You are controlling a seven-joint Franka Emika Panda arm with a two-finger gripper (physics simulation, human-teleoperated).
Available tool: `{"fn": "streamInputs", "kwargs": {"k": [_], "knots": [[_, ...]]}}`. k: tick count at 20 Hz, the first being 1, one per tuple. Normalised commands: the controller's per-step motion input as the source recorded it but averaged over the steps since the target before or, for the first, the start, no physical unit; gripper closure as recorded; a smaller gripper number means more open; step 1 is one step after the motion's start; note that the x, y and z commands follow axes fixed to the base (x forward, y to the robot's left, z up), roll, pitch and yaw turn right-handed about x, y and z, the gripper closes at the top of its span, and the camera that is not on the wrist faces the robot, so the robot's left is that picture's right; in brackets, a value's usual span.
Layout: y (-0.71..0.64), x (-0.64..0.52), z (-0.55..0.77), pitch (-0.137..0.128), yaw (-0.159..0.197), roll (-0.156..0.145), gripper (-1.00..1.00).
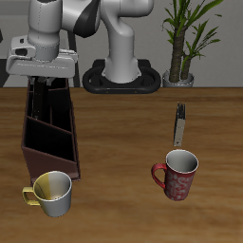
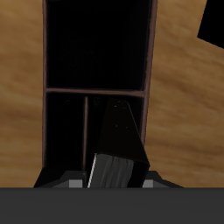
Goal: Place the black book into the right desk caddy's back compartment
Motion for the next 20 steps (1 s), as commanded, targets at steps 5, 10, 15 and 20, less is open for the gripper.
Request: {"fn": "streamInputs", "kwargs": {"k": [5,10,15,20], "knots": [[-0.12,0.05,-0.18,0.023,-0.008,-0.011,1.0],[-0.09,0.05,-0.25,0.036,-0.01,-0.006,1.0],[-0.03,0.06,-0.23,0.034,-0.006,-0.003,1.0],[-0.09,0.08,-0.13,0.032,-0.013,-0.028,1.0]]}}
